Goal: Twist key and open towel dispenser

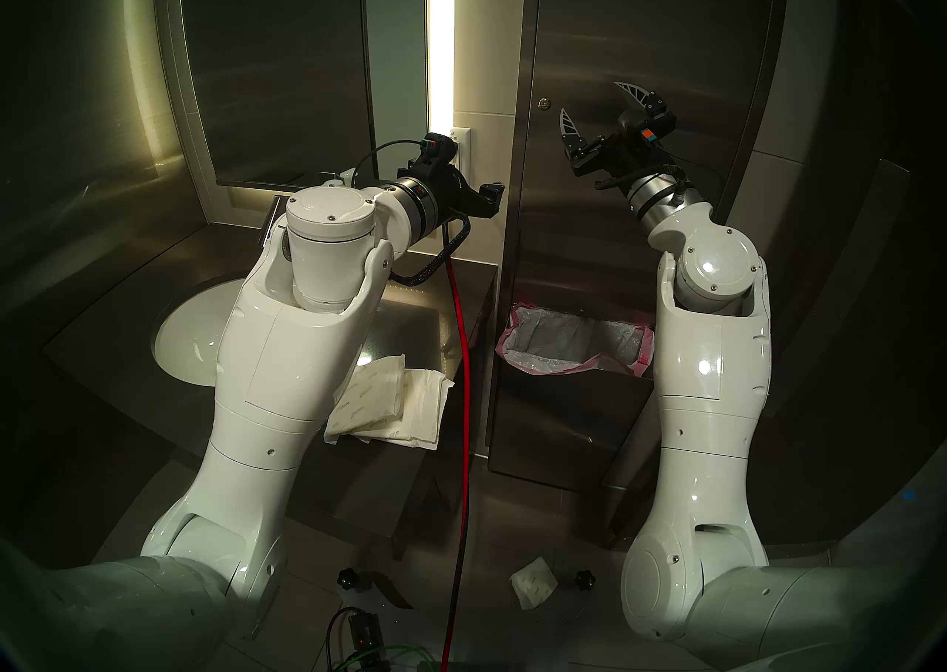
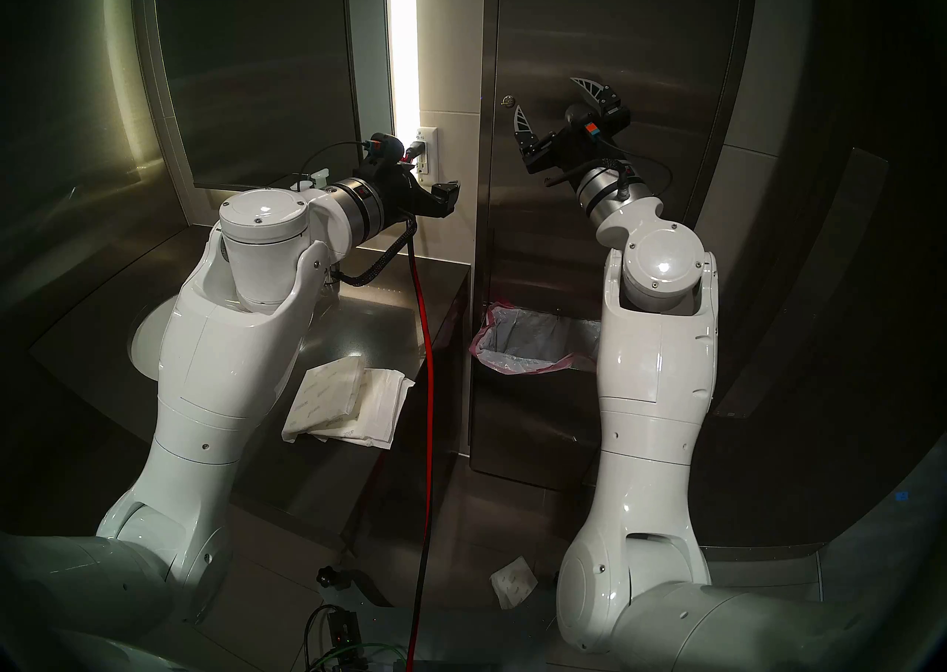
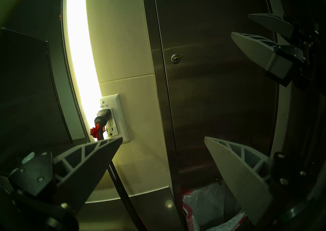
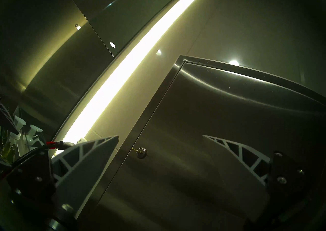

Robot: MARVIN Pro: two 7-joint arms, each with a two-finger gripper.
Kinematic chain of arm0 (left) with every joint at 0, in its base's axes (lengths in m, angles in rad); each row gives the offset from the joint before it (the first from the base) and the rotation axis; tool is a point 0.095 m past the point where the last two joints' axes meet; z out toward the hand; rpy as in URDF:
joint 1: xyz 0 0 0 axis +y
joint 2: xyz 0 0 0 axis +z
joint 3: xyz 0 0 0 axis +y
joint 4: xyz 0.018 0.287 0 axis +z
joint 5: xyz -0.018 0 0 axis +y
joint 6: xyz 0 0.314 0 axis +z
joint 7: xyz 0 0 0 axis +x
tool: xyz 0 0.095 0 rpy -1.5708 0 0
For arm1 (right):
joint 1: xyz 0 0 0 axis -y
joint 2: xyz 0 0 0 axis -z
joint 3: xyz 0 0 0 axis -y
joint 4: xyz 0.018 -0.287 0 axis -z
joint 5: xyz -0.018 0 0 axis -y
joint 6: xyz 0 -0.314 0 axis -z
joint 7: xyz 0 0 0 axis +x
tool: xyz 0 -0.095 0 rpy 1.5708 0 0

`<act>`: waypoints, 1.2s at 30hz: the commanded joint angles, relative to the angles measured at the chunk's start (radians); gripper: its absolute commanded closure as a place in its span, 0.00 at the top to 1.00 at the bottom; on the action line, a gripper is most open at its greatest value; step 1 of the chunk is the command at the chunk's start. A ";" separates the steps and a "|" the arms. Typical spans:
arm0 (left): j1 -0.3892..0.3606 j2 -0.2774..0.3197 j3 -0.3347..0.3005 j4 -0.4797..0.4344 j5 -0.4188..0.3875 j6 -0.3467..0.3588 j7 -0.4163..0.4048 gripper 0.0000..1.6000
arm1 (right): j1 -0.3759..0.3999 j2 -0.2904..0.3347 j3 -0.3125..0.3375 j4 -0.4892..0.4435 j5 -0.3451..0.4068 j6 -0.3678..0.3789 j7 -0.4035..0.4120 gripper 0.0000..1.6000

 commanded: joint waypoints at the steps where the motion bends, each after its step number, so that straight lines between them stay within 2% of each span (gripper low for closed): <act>1: -0.016 -0.001 -0.002 -0.007 0.002 -0.001 0.001 1.00 | 0.007 0.004 -0.055 -0.027 -0.079 0.014 -0.012 1.00; 2: -0.016 -0.001 -0.002 -0.007 0.002 -0.001 0.001 1.00 | 0.025 0.028 -0.077 -0.005 -0.114 0.002 -0.004 1.00; 6: -0.016 -0.002 -0.002 -0.007 0.003 -0.001 0.001 1.00 | 0.066 0.042 -0.091 0.043 -0.151 -0.004 -0.011 1.00; 7: -0.016 -0.002 -0.002 -0.007 0.002 -0.001 0.001 1.00 | 0.072 0.082 -0.112 0.052 -0.184 -0.038 0.007 1.00; 10: -0.015 -0.002 -0.002 -0.007 0.002 -0.002 0.001 1.00 | 0.068 0.126 -0.149 0.060 -0.229 -0.097 0.002 1.00; 12: -0.015 -0.002 -0.002 -0.007 0.002 -0.002 0.001 1.00 | 0.080 0.134 -0.161 0.079 -0.250 -0.112 -0.010 1.00; 14: -0.015 -0.002 -0.002 -0.007 0.002 -0.002 0.001 1.00 | 0.103 0.164 -0.181 0.106 -0.281 -0.176 -0.024 1.00; 16: -0.015 -0.002 -0.002 -0.007 0.002 -0.002 0.001 1.00 | 0.109 0.168 -0.187 0.108 -0.292 -0.174 -0.024 1.00; 19: -0.015 -0.002 -0.002 -0.007 0.002 -0.002 0.001 1.00 | 0.123 0.197 -0.208 0.119 -0.316 -0.222 -0.047 1.00; 23: -0.015 -0.002 -0.002 -0.007 0.002 -0.002 0.001 1.00 | 0.139 0.232 -0.227 0.166 -0.378 -0.321 -0.109 1.00; 27: -0.016 -0.002 -0.002 -0.007 0.002 -0.001 0.001 1.00 | 0.132 0.235 -0.228 0.186 -0.425 -0.365 -0.158 1.00; 28: -0.016 -0.002 -0.002 -0.007 0.003 -0.001 0.001 1.00 | 0.130 0.228 -0.220 0.201 -0.451 -0.402 -0.191 1.00; 29: -0.016 -0.002 -0.002 -0.007 0.003 -0.001 0.001 1.00 | 0.123 0.200 -0.197 0.203 -0.455 -0.401 -0.187 1.00; 32: -0.016 -0.002 -0.002 -0.007 0.003 -0.001 0.001 1.00 | 0.099 0.183 -0.182 0.210 -0.530 -0.433 -0.242 1.00; 34: -0.016 -0.002 -0.002 -0.007 0.003 -0.001 0.001 1.00 | 0.077 0.165 -0.169 0.206 -0.584 -0.420 -0.283 1.00; 35: -0.016 -0.002 -0.002 -0.007 0.003 -0.001 0.001 1.00 | 0.069 0.139 -0.147 0.203 -0.596 -0.420 -0.265 1.00; 36: -0.016 -0.002 -0.002 -0.007 0.003 -0.001 0.001 1.00 | 0.061 0.134 -0.149 0.209 -0.616 -0.413 -0.308 1.00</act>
